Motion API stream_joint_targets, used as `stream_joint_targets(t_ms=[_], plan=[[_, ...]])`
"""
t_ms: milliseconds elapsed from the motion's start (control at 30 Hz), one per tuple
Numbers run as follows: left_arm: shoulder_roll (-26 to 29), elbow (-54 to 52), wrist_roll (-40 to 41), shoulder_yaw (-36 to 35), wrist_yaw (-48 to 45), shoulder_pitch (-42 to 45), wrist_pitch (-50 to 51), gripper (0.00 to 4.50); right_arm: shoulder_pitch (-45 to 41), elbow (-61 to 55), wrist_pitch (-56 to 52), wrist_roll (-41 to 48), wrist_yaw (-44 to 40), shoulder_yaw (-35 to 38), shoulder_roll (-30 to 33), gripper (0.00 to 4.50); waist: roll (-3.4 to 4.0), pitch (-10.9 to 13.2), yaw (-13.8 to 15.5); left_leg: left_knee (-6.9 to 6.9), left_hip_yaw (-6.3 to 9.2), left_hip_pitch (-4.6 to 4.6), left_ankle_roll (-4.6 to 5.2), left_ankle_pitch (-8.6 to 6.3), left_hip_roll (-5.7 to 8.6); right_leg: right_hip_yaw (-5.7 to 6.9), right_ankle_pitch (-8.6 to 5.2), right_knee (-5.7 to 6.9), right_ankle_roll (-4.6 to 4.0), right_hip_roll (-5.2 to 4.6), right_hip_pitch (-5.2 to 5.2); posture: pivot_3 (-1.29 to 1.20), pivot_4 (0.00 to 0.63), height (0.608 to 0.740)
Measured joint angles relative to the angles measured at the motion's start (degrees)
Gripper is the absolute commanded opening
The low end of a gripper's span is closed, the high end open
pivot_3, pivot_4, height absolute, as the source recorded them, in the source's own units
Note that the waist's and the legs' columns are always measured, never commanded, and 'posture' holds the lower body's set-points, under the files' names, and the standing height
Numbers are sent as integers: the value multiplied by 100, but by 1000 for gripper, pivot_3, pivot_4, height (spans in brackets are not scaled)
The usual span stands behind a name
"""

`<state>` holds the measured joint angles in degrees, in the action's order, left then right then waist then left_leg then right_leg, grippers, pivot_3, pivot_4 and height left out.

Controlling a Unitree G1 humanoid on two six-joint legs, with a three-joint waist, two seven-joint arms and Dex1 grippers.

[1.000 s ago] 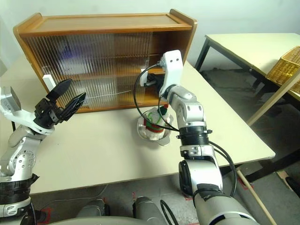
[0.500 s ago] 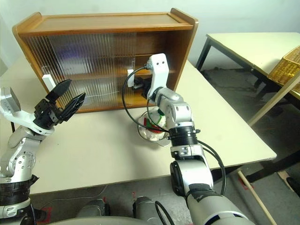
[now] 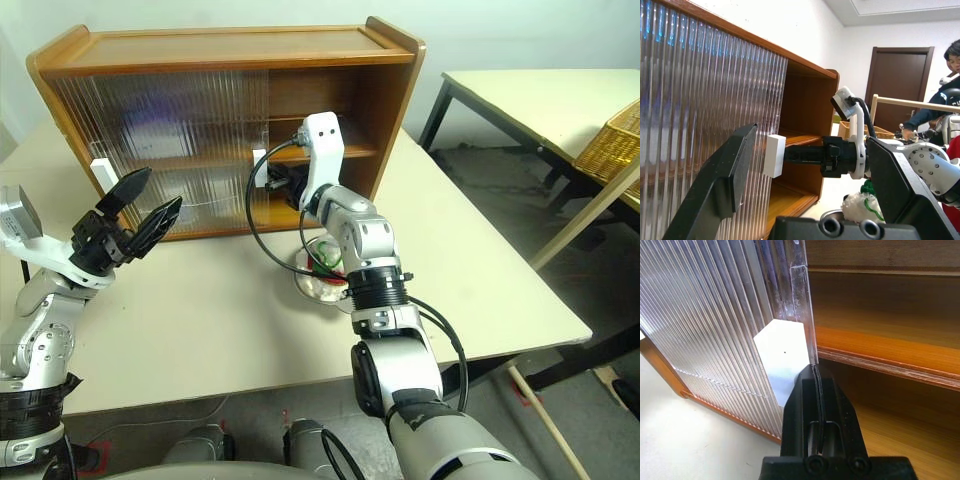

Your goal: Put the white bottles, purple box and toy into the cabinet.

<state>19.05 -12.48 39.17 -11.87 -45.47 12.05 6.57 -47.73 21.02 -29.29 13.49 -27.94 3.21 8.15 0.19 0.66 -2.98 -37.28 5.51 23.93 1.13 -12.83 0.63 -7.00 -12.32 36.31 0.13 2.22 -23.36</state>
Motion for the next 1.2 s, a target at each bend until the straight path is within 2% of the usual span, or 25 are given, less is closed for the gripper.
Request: stream_joint_targets(t_ms=[133,267,433,567,600,700,833,867,1200], plan=[[-3,0,-2,64,-5,4,0,4500,7,-28,2,0,-14,56,322,44,0,0,21,-4,0,0,1,0,0,0,0,0,-1,0,3,-37,10,740],[-3,1,0,92,-13,6,-4,4500,211,-270,-33,36,-69,279,903,44,0,0,74,-16,-1,0,6,3,-1,1,-1,0,-2,0,11,-52,12,740],[-6,11,2,130,-77,-1,-17,4500,916,-850,-17,458,-816,558,1581,44,-1,-1,76,-26,-3,-3,13,7,-2,1,-4,1,3,2,20,-64,16,740],[-26,30,3,175,-112,14,-21,4500,1582,-1299,244,967,-1529,717,1658,1334,-1,0,48,-36,-4,-7,15,9,-9,1,-8,0,33,13,28,-65,27,740],[-26,35,3,174,-113,15,-21,4500,1746,-1398,267,1118,-1669,783,1697,1747,-1,2,53,-41,-4,-10,16,9,-10,0,-27,0,73,14,35,-65,27,740],[-24,44,7,170,-109,18,-19,4500,2133,-1610,251,1497,-1990,957,1771,2880,-2,3,56,-49,-4,-21,10,6,-9,-2,-27,-1,78,14,54,-60,33,740],[-33,40,12,169,-82,-13,-20,4500,2797,-1824,117,2058,-2414,1214,1946,4334,-8,13,72,-50,-3,-33,-47,-26,-7,-5,-29,-3,79,10,71,-55,42,740],[-35,38,12,169,-70,-25,-20,4500,2876,-1834,90,2132,-2464,1244,1973,4463,-8,15,73,-50,-3,-33,-50,-28,-6,-6,-29,-3,79,9,72,-55,42,740],[-75,1,16,177,-9,-97,-19,4500,3568,-1939,207,2418,-2883,1416,2248,4463,-3,33,80,-39,-2,-32,-68,-38,-6,-7,-41,-4,76,9,63,-49,49,740]])
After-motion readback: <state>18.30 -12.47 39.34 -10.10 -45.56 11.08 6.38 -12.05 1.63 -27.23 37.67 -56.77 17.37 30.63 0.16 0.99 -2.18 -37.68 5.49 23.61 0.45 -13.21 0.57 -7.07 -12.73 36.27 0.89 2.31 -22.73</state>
